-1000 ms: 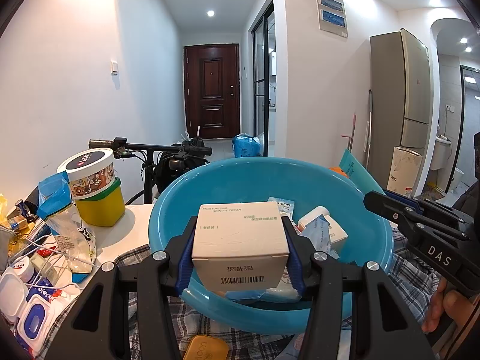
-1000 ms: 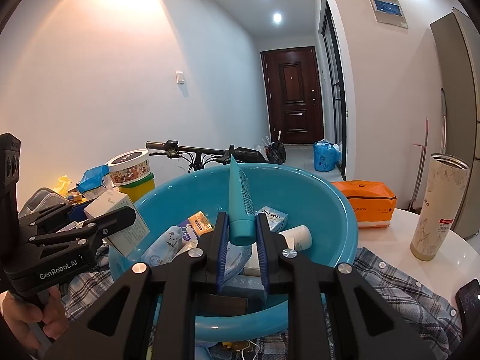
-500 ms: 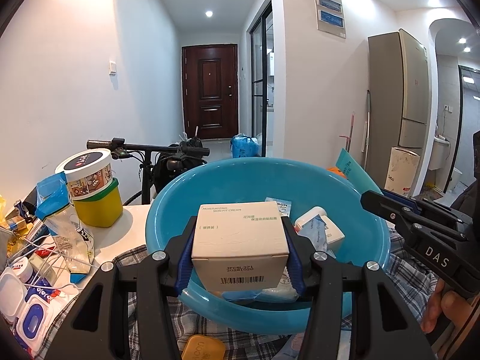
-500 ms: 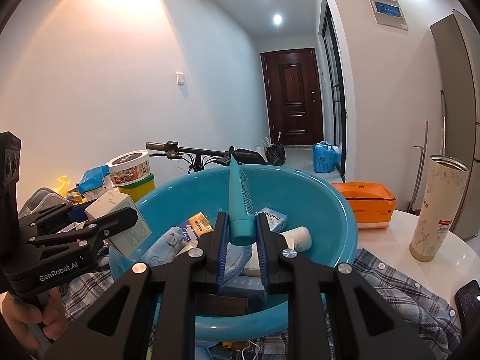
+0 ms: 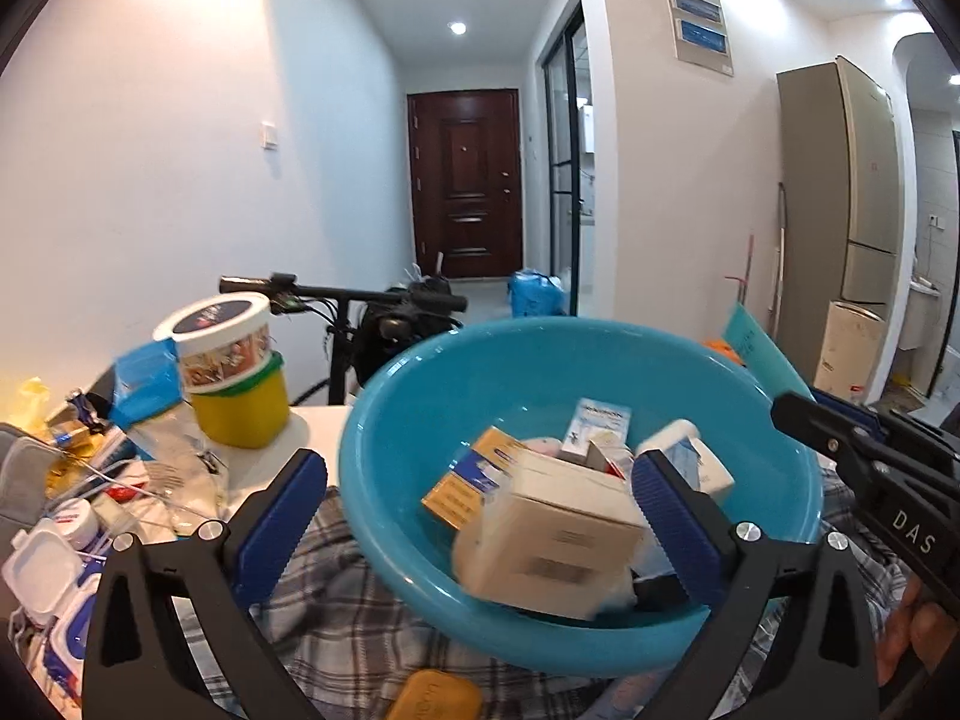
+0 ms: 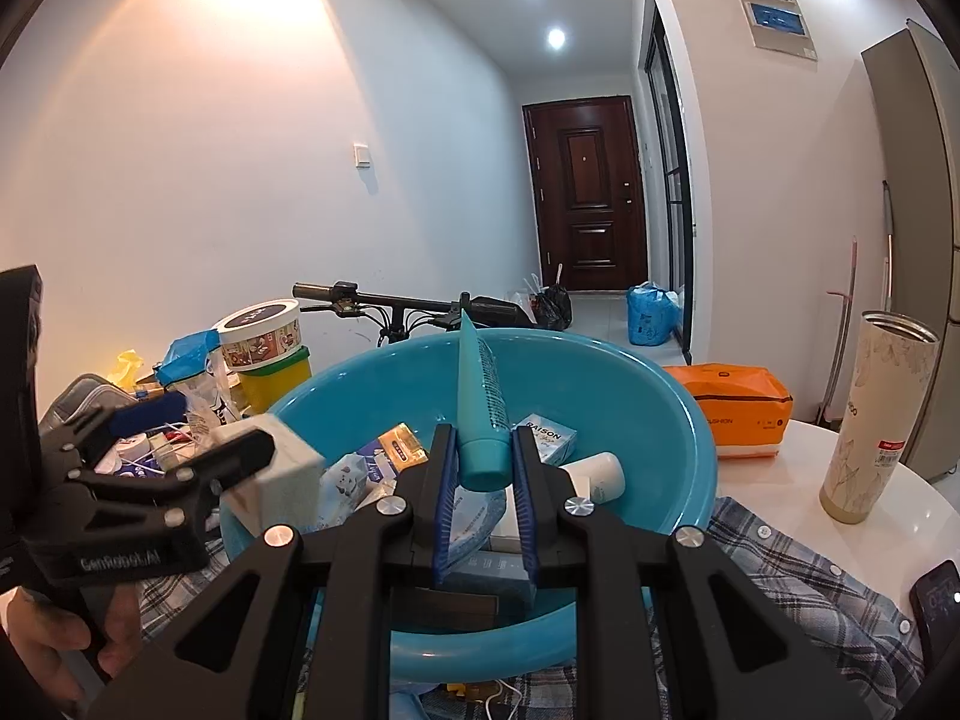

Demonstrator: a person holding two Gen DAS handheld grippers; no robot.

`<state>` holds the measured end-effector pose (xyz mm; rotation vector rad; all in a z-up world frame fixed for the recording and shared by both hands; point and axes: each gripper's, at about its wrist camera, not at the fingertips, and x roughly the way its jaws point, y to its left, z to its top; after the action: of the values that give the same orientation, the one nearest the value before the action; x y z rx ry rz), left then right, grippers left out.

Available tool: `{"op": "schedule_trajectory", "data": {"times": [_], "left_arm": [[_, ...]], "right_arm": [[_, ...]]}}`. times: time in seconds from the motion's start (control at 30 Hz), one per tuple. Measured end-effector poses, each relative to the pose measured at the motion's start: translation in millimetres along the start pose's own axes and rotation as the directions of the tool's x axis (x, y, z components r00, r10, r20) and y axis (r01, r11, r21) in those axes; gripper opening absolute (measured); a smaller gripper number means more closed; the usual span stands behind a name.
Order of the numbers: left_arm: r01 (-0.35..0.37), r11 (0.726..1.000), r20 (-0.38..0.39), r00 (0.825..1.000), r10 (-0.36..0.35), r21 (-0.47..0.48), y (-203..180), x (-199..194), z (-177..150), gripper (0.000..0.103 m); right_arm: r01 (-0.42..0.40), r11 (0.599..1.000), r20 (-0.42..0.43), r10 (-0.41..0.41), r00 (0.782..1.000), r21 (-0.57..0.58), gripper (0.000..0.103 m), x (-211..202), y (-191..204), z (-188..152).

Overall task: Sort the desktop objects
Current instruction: 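Open the left gripper to drop the white box into the basin, then lower the teal tube into the basin and open the right gripper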

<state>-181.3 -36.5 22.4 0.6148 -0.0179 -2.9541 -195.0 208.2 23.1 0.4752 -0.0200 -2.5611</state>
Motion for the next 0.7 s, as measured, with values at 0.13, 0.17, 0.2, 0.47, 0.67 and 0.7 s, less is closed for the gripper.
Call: {"op": "schedule_trajectory", "data": {"times": [0.13,0.17,0.2,0.47,0.67,0.7], "left_arm": [[0.007,1.0,0.005,1.0,-0.007,0.001,2.1,-2.0,-0.9,0.103],[0.012,1.0,0.004,1.0,-0.012,0.001,2.2,-1.3,-0.7,0.103],[0.013,1.0,0.002,1.0,-0.013,0.001,2.4,-0.7,-0.4,0.103],[0.028,0.999,-0.016,0.999,-0.029,-0.018,4.4,0.0,-0.5,0.103],[0.026,0.999,-0.027,0.999,-0.027,-0.03,7.3,1.0,0.2,0.103],[0.029,0.999,-0.029,0.999,-0.03,-0.032,7.2,1.2,0.3,0.103]], "right_arm": [[0.001,1.0,-0.003,-0.001,1.0,0.0,0.017,0.4,-0.4,-0.3],[0.001,1.0,-0.004,-0.001,1.0,0.0,0.017,0.3,-0.3,-0.1],[0.001,1.0,-0.004,-0.001,1.0,0.0,0.017,0.1,-0.5,-0.3],[0.001,1.0,-0.004,-0.001,1.0,0.002,0.017,0.0,0.6,0.0],[0.001,1.0,-0.007,-0.001,1.0,0.002,0.017,0.0,0.4,-0.2],[-0.001,1.0,-0.008,0.001,1.0,0.005,0.017,0.1,0.4,-0.1]]}}
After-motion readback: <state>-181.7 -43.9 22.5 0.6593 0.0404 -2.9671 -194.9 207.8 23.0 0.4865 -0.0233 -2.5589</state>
